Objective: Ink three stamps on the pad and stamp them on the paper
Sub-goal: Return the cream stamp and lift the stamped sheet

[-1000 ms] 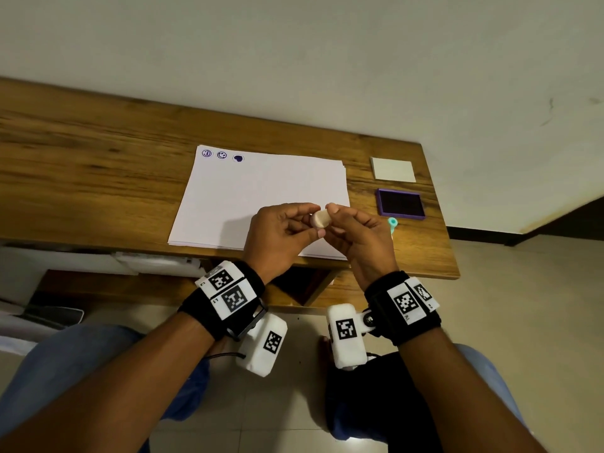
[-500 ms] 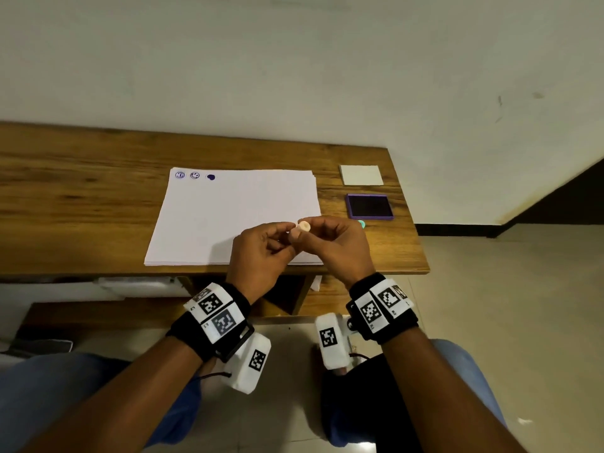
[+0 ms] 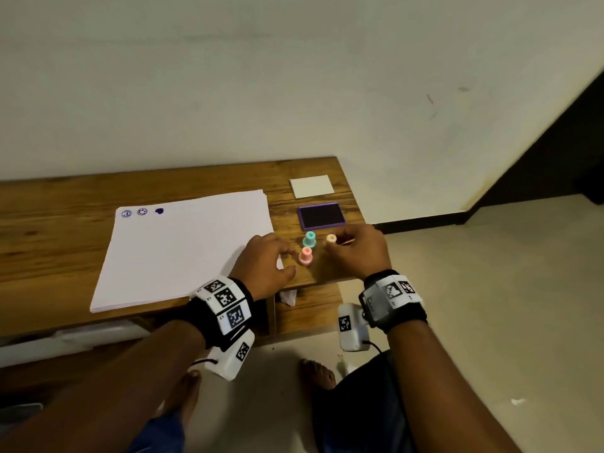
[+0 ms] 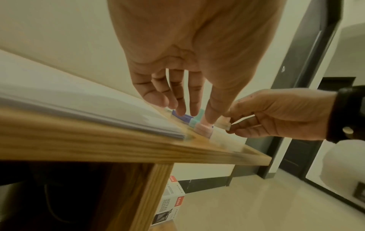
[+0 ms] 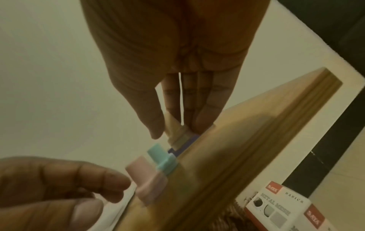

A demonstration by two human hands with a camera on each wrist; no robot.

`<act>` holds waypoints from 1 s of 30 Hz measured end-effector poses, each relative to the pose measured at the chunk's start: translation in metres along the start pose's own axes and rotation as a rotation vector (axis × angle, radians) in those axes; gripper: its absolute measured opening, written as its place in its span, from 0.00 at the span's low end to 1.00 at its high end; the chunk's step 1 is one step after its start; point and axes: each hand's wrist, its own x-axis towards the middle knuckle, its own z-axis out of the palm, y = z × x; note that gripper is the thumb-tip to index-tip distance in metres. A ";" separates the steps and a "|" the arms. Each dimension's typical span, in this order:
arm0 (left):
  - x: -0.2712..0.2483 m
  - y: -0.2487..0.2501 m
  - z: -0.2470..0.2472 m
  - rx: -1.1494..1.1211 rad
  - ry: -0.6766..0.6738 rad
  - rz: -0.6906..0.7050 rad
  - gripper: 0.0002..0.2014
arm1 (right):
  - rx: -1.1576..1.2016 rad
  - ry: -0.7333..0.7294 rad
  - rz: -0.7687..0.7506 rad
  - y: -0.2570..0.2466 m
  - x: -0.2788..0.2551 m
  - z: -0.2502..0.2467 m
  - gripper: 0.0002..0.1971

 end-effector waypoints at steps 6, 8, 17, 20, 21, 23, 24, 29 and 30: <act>0.010 0.006 0.003 0.169 -0.091 0.014 0.21 | -0.105 -0.069 -0.009 0.000 0.002 0.010 0.09; 0.012 0.006 0.004 0.174 -0.098 0.006 0.22 | -0.117 -0.079 -0.014 -0.001 0.002 0.012 0.10; -0.007 -0.017 -0.027 0.049 0.020 -0.037 0.17 | -0.051 0.070 -0.082 -0.010 -0.006 0.000 0.17; -0.030 -0.051 -0.058 -0.022 0.100 -0.151 0.15 | -0.047 0.101 -0.225 -0.028 -0.023 0.008 0.14; -0.038 -0.065 -0.069 -0.038 0.122 -0.195 0.15 | -0.059 0.097 -0.281 -0.036 -0.030 0.014 0.13; -0.056 -0.096 -0.091 -0.056 0.163 -0.296 0.14 | -0.100 0.051 -0.379 -0.053 -0.044 0.031 0.12; -0.066 -0.113 -0.104 -0.058 0.177 -0.343 0.14 | -0.137 0.015 -0.410 -0.064 -0.048 0.042 0.13; -0.094 -0.175 -0.145 -0.059 0.174 -0.483 0.16 | -0.324 -0.077 -0.305 -0.102 -0.037 0.080 0.20; -0.094 -0.181 -0.148 -0.070 0.175 -0.494 0.18 | -0.376 -0.083 -0.248 -0.108 -0.029 0.081 0.22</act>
